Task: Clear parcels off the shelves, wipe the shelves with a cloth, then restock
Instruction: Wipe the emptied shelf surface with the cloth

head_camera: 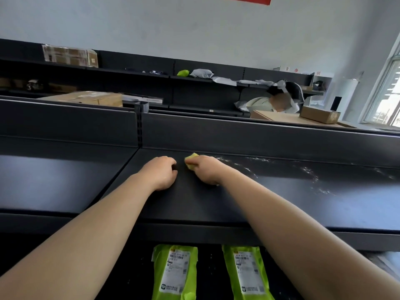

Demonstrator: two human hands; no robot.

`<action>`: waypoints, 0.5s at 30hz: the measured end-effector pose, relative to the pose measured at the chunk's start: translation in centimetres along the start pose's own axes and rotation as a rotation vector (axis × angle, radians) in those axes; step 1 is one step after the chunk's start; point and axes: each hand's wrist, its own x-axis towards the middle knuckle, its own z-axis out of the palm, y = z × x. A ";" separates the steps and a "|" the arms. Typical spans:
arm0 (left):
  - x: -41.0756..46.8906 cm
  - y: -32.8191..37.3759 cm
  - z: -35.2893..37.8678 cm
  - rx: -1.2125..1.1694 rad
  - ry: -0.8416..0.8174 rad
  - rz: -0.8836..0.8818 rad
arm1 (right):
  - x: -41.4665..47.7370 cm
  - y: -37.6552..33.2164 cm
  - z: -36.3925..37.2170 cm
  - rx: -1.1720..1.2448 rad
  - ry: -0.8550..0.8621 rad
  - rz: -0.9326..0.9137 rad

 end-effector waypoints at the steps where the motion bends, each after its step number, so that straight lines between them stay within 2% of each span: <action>1: 0.2 0.1 0.0 0.019 -0.001 0.001 | 0.9 -0.6 0.0 -0.018 -0.006 0.006; 7: 1.6 1.1 -0.1 0.115 -0.028 -0.002 | 4.7 0.1 -0.5 -0.104 0.010 0.117; 15: 2.1 1.8 0.4 0.213 0.013 0.017 | 0.6 10.8 -3.3 -0.168 0.084 0.374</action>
